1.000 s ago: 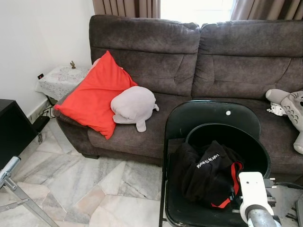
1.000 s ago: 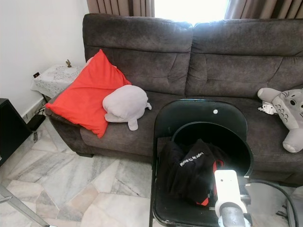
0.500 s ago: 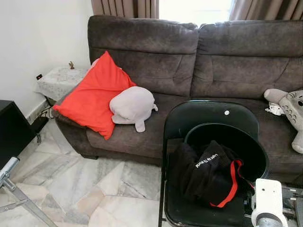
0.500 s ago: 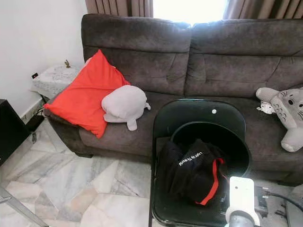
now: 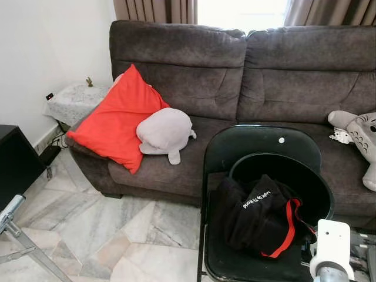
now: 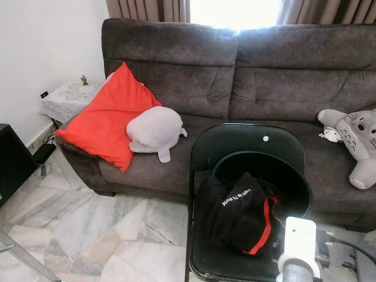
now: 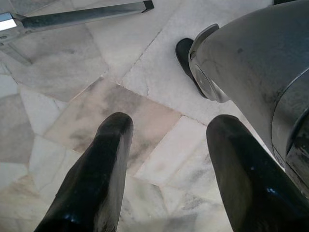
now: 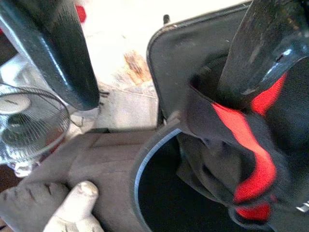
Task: Hang hanger
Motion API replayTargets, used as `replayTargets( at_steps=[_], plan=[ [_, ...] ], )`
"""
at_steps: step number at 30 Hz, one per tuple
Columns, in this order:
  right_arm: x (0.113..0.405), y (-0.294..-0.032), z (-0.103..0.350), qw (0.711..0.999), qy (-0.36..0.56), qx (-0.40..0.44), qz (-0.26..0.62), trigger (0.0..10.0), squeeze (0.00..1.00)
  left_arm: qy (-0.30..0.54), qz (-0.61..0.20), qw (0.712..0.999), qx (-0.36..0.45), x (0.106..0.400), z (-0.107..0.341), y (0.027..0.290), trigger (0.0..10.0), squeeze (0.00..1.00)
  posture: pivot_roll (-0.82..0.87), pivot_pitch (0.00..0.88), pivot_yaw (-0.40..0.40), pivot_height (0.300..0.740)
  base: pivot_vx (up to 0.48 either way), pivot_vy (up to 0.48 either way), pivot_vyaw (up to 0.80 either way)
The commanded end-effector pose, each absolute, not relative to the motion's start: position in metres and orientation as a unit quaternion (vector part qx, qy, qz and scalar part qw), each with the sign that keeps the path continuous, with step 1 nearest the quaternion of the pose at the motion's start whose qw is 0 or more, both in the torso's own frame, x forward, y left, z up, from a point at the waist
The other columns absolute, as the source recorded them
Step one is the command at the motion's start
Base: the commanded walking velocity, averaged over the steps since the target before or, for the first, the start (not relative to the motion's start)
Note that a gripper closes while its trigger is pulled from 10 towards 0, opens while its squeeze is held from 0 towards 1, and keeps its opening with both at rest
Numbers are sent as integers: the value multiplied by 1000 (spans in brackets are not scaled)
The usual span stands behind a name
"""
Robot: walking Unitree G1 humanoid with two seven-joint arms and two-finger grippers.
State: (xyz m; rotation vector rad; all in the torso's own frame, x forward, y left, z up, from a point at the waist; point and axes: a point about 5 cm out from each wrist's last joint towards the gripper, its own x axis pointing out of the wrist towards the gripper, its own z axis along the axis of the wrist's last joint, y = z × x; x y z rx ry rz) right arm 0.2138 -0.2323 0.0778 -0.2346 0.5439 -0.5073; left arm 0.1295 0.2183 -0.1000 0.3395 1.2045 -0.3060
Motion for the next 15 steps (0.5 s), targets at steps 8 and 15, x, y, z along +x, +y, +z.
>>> replayTargets(
  at_steps=[8,15],
  plan=[
    [225,-240,89,928,229,-123,-267,10000,0,570,-142,792,163,125,-101,222,10000,0,-14,0,52,740,0,0,0],
    [216,-250,88,917,231,-112,-306,10000,0,570,-144,792,164,125,-101,222,10000,0,-20,0,55,740,0,0,0]
  ],
)
